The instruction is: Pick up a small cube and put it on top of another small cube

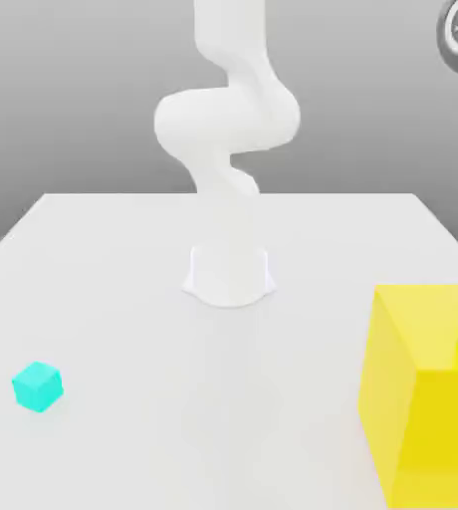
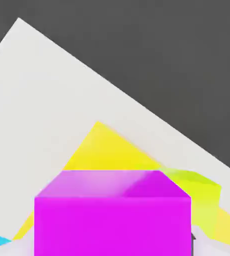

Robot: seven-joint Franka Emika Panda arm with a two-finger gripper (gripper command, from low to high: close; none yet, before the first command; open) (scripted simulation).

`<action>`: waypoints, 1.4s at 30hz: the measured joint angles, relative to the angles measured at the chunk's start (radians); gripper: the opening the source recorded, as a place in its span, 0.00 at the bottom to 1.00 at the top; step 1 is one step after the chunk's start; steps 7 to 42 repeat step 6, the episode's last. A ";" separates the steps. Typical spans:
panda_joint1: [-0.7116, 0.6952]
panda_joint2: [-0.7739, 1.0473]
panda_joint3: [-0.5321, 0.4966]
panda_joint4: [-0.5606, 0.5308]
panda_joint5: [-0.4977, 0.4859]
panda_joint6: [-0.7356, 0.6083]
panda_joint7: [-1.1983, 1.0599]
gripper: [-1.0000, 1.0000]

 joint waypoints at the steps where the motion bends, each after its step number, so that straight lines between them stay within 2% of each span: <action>1: 0.001 0.000 0.000 0.000 0.000 0.000 0.000 1.00; 3: 0.010 0.006 -0.017 -0.009 -0.005 0.015 0.002 1.00; 6: -0.047 -0.024 -0.042 0.040 -0.003 -0.064 -0.001 1.00; 42: -0.047 -0.024 -0.042 0.040 -0.003 -0.064 -0.001 1.00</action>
